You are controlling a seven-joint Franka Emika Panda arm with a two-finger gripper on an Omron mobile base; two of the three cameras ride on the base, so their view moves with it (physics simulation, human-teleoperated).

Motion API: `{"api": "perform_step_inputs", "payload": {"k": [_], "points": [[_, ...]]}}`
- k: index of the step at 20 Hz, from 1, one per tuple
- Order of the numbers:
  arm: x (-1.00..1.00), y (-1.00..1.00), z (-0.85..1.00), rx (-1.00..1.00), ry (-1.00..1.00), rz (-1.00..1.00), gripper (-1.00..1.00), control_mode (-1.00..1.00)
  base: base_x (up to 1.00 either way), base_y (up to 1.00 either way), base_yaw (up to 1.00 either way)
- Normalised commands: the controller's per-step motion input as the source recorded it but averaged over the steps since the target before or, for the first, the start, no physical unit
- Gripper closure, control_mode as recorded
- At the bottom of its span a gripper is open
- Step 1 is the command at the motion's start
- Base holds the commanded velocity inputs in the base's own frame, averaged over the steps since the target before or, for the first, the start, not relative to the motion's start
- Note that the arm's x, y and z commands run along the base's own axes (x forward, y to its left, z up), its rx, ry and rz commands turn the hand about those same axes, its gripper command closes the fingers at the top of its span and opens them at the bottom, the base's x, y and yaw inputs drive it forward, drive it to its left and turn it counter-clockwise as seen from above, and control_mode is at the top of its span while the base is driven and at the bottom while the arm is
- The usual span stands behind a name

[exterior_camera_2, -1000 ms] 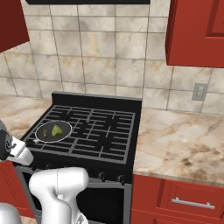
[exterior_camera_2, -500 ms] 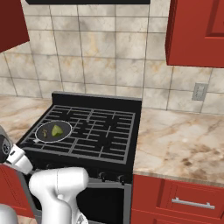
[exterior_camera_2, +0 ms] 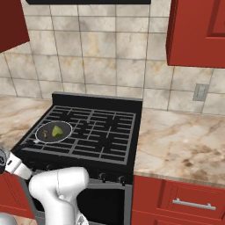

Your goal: Put the mushroom and lemon wedge in the pan. Then turn on the front left burner and set the heat to medium.

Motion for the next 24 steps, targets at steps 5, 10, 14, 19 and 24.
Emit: {"api": "perform_step_inputs", "payload": {"k": [5,10,14,19,24], "points": [[0.01,-0.17,-0.73,-0.06,-0.23,0.05,-1.0,-1.0,0.0,0.0,0.0],[-0.23,-0.26,-0.53,0.0,-0.5,0.05,-1.0,-1.0,0.0,0.0,0.0],[-0.33,-0.05,-0.5,-0.03,-0.72,0.11,-1.0,-1.0,0.0,0.0,0.0],[-0.16,-0.15,-0.19,0.0,-0.42,0.08,-1.0,-1.0,0.0,0.0,0.0],[0.0,-0.06,0.07,-0.08,-0.18,0.09,-1.0,-1.0,0.0,0.0,0.0]]}}
